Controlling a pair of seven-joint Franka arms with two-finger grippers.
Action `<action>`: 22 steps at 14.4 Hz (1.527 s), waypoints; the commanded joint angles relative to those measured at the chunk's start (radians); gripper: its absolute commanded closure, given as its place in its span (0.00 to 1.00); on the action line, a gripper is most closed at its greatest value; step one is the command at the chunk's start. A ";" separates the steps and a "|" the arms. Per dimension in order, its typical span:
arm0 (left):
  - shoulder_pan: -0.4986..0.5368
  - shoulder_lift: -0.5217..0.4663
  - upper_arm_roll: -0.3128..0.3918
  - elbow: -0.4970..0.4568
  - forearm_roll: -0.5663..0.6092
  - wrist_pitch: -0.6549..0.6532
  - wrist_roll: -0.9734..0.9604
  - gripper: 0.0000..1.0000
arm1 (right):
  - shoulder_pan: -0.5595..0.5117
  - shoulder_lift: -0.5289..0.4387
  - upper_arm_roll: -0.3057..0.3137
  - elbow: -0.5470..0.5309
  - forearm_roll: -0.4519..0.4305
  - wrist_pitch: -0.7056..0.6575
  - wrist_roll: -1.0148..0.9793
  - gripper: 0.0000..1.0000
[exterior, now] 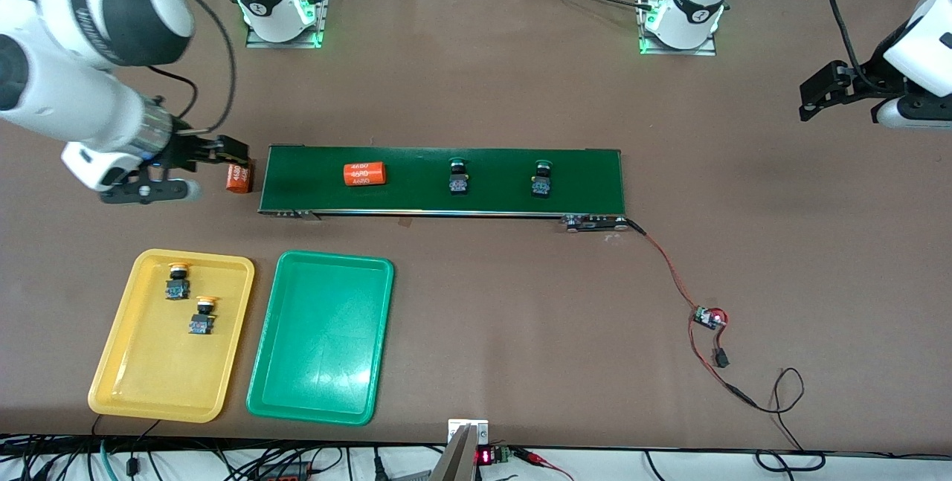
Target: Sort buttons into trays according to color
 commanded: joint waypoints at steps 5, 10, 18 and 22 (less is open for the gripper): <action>0.012 0.014 -0.011 0.037 -0.004 -0.027 0.016 0.00 | 0.149 -0.045 -0.001 -0.178 -0.008 0.190 0.200 0.00; 0.015 0.009 -0.010 0.039 -0.006 -0.029 0.016 0.00 | 0.230 -0.037 0.015 -0.249 -0.042 0.319 0.322 0.00; 0.015 0.011 -0.005 0.039 -0.004 -0.029 0.015 0.00 | 0.293 0.022 0.078 -0.316 -0.146 0.462 0.562 0.00; 0.018 0.011 0.001 0.039 -0.007 -0.029 0.016 0.00 | 0.313 0.064 0.078 -0.307 -0.151 0.505 0.619 0.00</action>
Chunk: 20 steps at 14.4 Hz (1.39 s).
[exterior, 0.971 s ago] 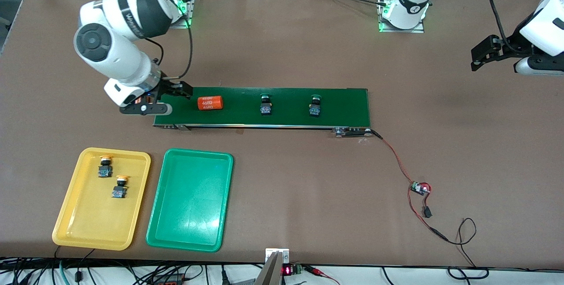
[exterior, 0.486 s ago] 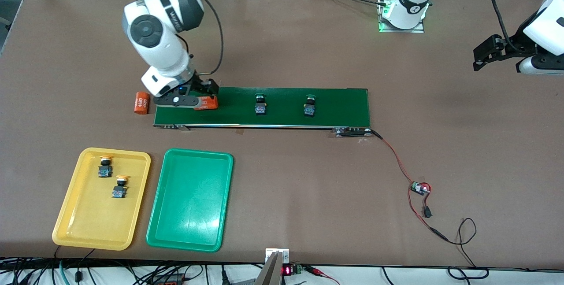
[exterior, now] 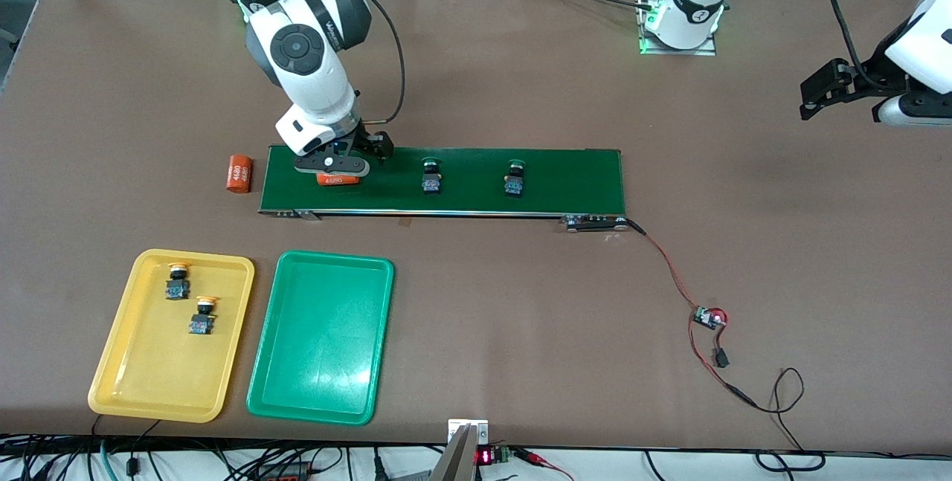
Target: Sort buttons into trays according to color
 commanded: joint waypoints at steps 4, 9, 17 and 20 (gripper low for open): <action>0.021 0.011 0.009 0.032 -0.007 -0.026 0.018 0.00 | 0.007 0.027 0.001 0.006 -0.019 0.037 0.060 0.00; 0.019 0.011 0.003 0.033 -0.006 -0.064 0.021 0.00 | 0.021 0.061 0.002 0.012 -0.019 0.110 0.052 0.00; 0.027 0.011 0.008 0.035 -0.007 -0.064 0.035 0.00 | 0.036 0.088 0.002 0.012 -0.017 0.139 0.060 0.00; 0.033 0.012 0.009 0.035 -0.007 -0.062 0.035 0.00 | 0.042 0.094 0.002 0.012 -0.017 0.142 0.060 0.00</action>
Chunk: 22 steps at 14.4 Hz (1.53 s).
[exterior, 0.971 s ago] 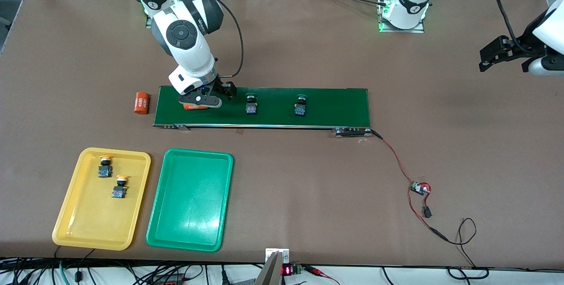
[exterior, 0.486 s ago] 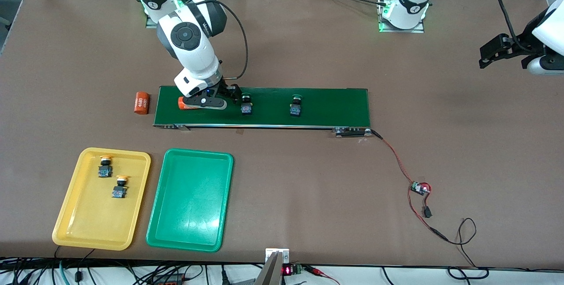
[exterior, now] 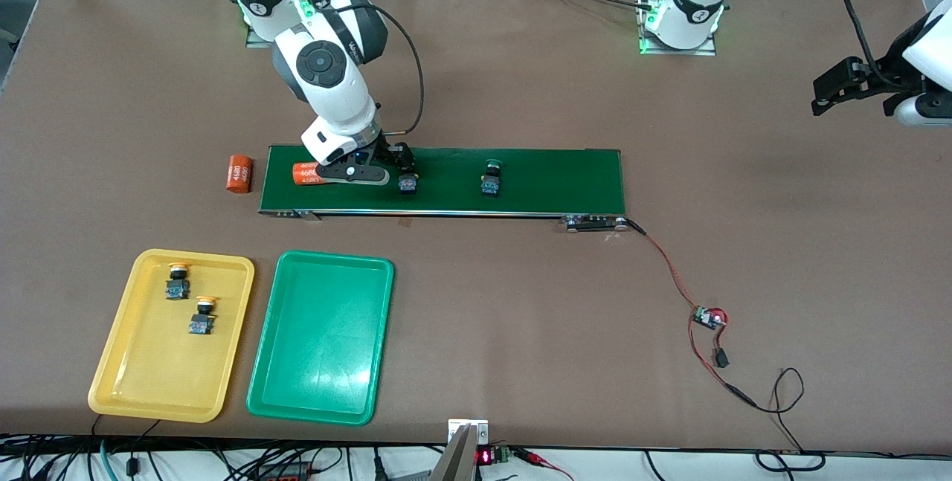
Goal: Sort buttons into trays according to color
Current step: 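Grasp the first green-cap button on the belt with the right gripper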
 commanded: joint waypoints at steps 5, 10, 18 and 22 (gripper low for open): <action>0.009 0.014 0.001 0.033 -0.007 -0.018 0.028 0.00 | 0.028 0.047 0.002 0.010 -0.017 0.030 0.024 0.00; 0.017 0.018 0.001 0.033 -0.012 -0.003 0.028 0.00 | 0.028 0.070 0.001 0.010 -0.018 0.056 0.014 0.05; 0.017 0.025 0.001 0.033 -0.015 0.001 0.028 0.00 | 0.017 0.102 -0.015 0.010 -0.041 0.070 -0.058 0.46; 0.017 0.026 0.001 0.033 -0.016 0.002 0.028 0.00 | 0.016 0.105 -0.038 0.010 -0.053 0.066 -0.060 0.71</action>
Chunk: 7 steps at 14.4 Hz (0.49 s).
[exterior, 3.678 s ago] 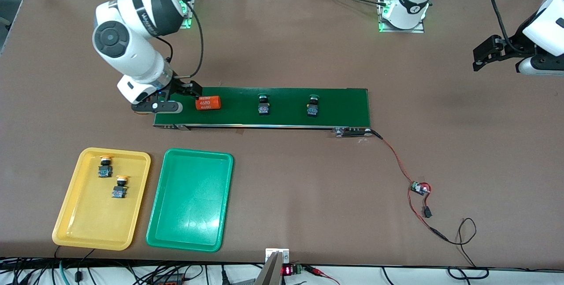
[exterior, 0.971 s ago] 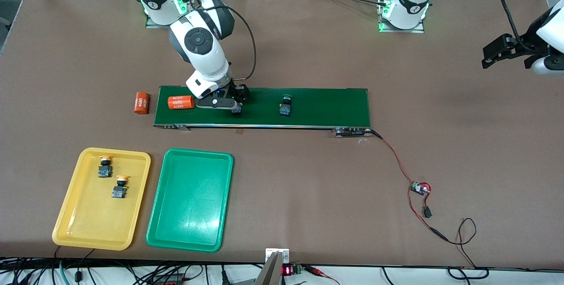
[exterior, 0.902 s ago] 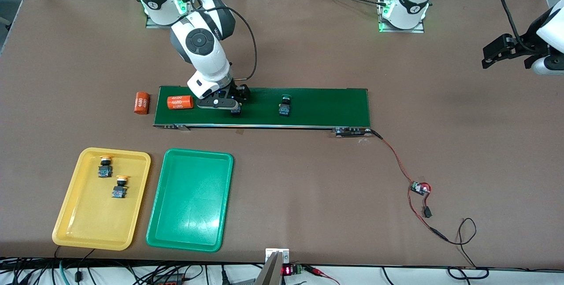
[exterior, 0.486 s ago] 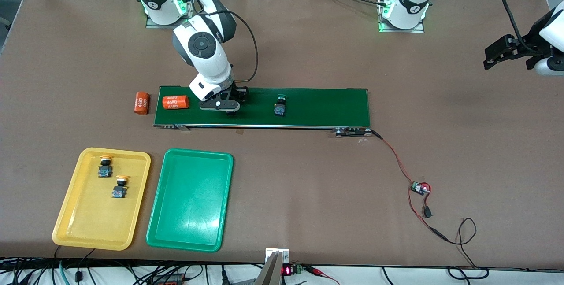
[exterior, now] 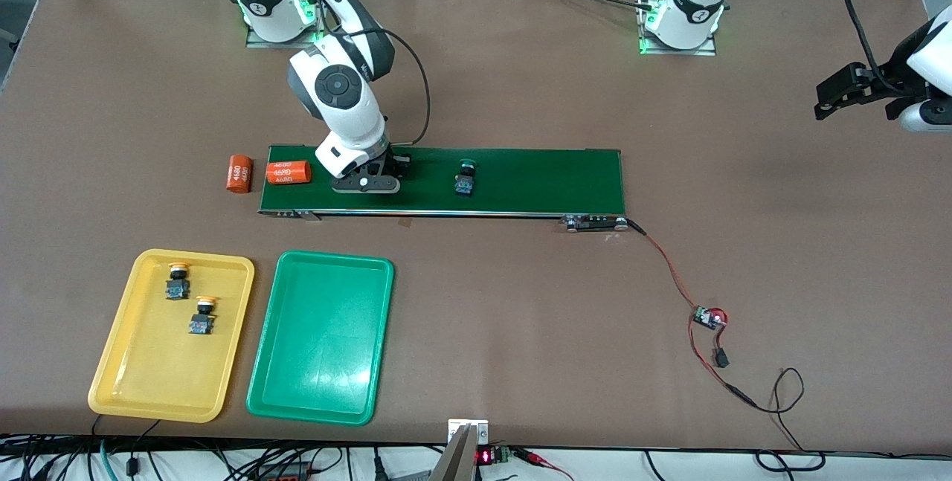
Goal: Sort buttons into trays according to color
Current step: 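Grasp the first green-cap button on the belt with the right gripper, then carry the button to the green tray and open the right gripper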
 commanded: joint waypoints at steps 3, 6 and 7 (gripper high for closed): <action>0.008 0.022 0.000 0.033 -0.018 -0.005 0.026 0.00 | -0.007 -0.032 -0.042 0.070 -0.012 -0.060 -0.029 0.93; 0.008 0.022 0.000 0.033 -0.018 -0.005 0.026 0.00 | -0.030 -0.033 -0.076 0.274 -0.003 -0.281 -0.102 0.94; 0.008 0.022 0.000 0.033 -0.018 -0.005 0.026 0.00 | -0.050 -0.029 -0.076 0.320 -0.003 -0.294 -0.139 0.94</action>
